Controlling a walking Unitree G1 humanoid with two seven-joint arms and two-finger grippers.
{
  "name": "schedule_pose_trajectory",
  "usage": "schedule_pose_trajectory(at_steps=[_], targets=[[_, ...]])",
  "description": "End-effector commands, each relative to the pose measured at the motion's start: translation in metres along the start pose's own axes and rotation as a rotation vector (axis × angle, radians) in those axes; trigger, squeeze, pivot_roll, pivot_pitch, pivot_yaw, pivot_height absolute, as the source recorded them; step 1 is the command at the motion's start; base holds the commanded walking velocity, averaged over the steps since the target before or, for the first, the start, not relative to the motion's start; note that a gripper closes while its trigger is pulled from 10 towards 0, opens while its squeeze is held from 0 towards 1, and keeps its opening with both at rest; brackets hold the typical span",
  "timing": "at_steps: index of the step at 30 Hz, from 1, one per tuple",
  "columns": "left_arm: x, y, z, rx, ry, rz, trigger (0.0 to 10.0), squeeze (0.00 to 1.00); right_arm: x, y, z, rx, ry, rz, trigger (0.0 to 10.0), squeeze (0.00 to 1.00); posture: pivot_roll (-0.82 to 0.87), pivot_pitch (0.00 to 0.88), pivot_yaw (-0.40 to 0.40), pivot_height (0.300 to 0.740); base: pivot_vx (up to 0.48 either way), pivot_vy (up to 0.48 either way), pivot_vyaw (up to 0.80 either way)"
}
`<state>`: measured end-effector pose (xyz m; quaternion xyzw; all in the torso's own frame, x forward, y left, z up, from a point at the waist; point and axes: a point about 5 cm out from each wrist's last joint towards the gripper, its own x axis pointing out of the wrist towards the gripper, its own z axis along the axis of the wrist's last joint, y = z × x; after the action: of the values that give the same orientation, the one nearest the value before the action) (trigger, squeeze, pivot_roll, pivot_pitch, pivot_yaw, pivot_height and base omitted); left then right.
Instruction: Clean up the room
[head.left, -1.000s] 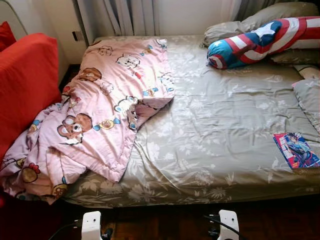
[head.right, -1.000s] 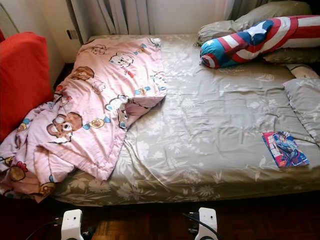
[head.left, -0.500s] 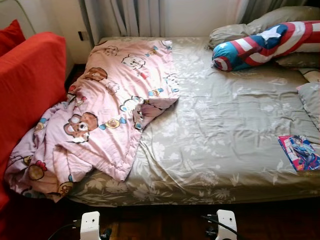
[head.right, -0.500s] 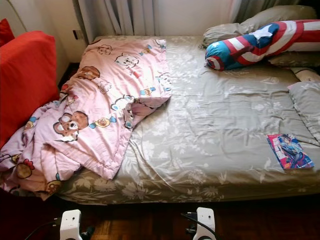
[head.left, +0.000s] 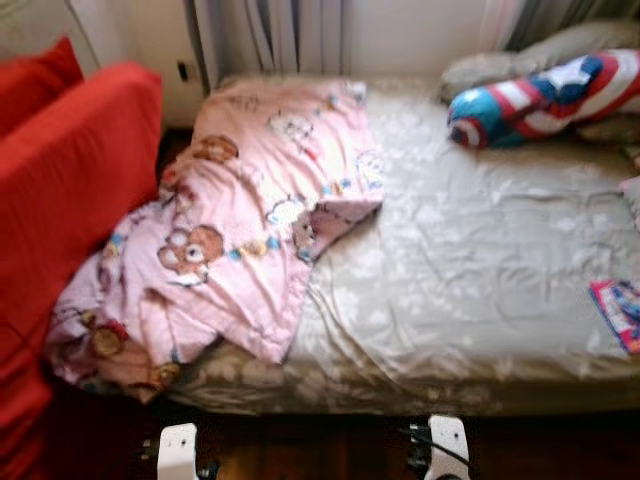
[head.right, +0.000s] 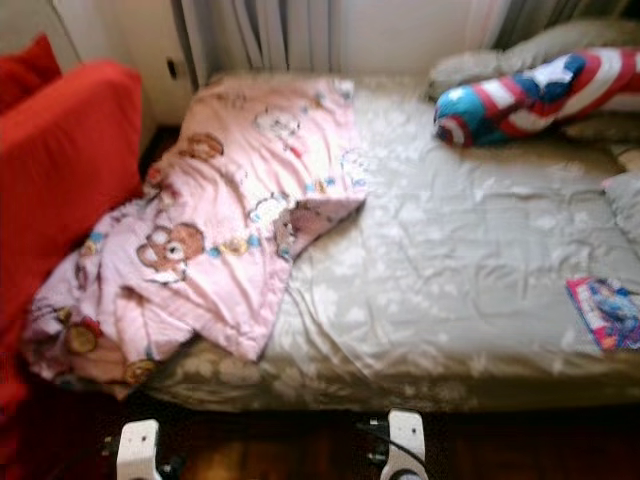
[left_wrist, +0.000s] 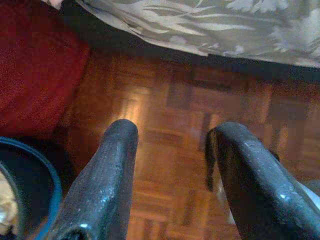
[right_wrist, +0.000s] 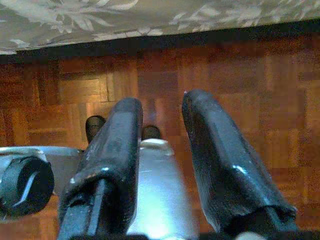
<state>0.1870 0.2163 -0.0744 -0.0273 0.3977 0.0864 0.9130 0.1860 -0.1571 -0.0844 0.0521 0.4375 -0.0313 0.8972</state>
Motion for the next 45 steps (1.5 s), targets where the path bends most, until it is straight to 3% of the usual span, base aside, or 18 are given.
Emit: schedule_pose_trajectory(at_steps=[1, 9, 16, 34, 45], targets=[[-0.002, 0.000, -0.010, 0.001, 0.037, 0.002, 10.0, 0.00, -0.002, -0.003, -0.009, 0.004, 0.024, -0.011, 10.0, 0.00, 0.05, 0.117, -0.006, 0.740, 0.000, 0.480, 0.00], [-0.002, -0.001, -0.009, 0.001, 0.034, 0.001, 10.0, 0.00, -0.002, -0.003, -0.008, 0.002, 0.023, -0.011, 10.0, 0.00, 0.05, 0.117, -0.006, 0.740, 0.000, 0.434, 0.00], [-0.002, -0.001, -0.008, -0.002, 0.021, -0.001, 10.0, 0.00, -0.002, -0.004, -0.008, -0.006, 0.022, -0.010, 10.0, 0.00, 0.05, 0.117, -0.006, 0.740, 0.000, 0.000, 0.00], [0.000, -0.006, 0.001, -0.001, -0.028, -0.016, 10.0, 0.00, -0.002, -0.003, -0.007, -0.006, 0.014, -0.012, 10.0, 0.00, 0.05, 0.115, -0.008, 0.740, 0.000, 0.000, 0.80], [0.000, -0.012, 0.003, 0.010, -0.043, -0.026, 10.0, 0.00, -0.002, -0.003, -0.007, 0.018, 0.012, -0.019, 10.0, 0.00, 0.05, 0.109, -0.008, 0.740, 0.000, 0.000, 0.04]])
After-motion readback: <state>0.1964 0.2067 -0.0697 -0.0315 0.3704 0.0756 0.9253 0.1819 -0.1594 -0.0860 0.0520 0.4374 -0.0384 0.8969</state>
